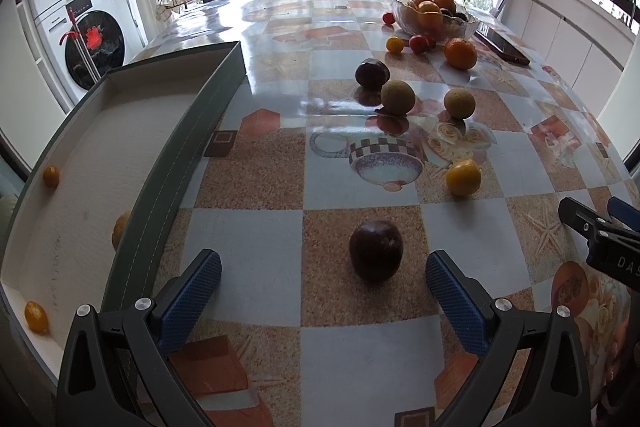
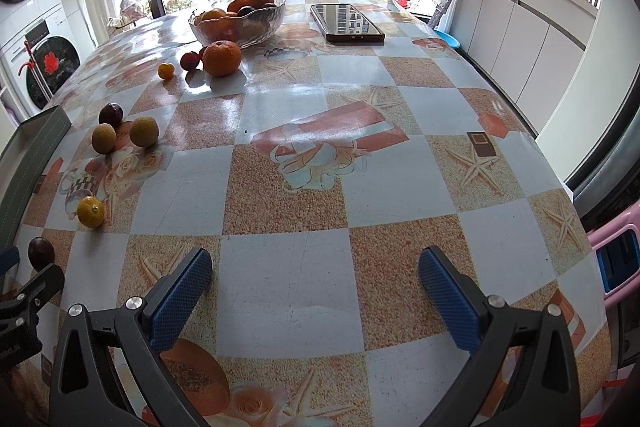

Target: Organize fruits

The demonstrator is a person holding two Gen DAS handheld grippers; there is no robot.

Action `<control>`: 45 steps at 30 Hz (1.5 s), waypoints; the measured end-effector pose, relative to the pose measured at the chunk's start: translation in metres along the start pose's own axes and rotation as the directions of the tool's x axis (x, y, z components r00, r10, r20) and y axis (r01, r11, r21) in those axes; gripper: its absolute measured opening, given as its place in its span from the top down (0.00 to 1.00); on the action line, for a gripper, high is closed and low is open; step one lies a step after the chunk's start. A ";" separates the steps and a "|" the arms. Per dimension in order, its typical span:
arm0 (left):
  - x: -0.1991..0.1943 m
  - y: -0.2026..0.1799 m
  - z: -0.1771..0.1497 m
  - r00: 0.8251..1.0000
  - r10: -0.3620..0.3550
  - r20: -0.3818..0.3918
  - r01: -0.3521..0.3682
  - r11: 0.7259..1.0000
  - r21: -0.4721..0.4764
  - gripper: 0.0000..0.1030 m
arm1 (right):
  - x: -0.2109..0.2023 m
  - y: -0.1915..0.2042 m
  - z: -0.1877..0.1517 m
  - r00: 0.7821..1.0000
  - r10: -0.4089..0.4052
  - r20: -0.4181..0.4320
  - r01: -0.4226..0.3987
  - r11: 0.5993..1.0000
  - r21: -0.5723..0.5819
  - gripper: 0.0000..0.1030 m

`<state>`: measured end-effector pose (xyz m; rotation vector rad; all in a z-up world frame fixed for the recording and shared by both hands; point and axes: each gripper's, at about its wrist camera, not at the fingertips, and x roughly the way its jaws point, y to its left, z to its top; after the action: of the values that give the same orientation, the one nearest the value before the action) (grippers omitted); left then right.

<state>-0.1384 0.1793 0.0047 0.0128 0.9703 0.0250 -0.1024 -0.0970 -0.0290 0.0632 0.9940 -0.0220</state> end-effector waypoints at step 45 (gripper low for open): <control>-0.019 -0.003 -0.010 1.000 -0.007 0.000 0.007 0.998 0.062 0.73 | -0.008 0.039 0.018 0.971 0.234 -0.038 -0.236 0.970 -0.052 0.00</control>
<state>-0.1571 0.1753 0.0146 0.0664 0.9710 -0.0119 -0.0904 -0.0593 -0.0108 0.1301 1.0129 0.2252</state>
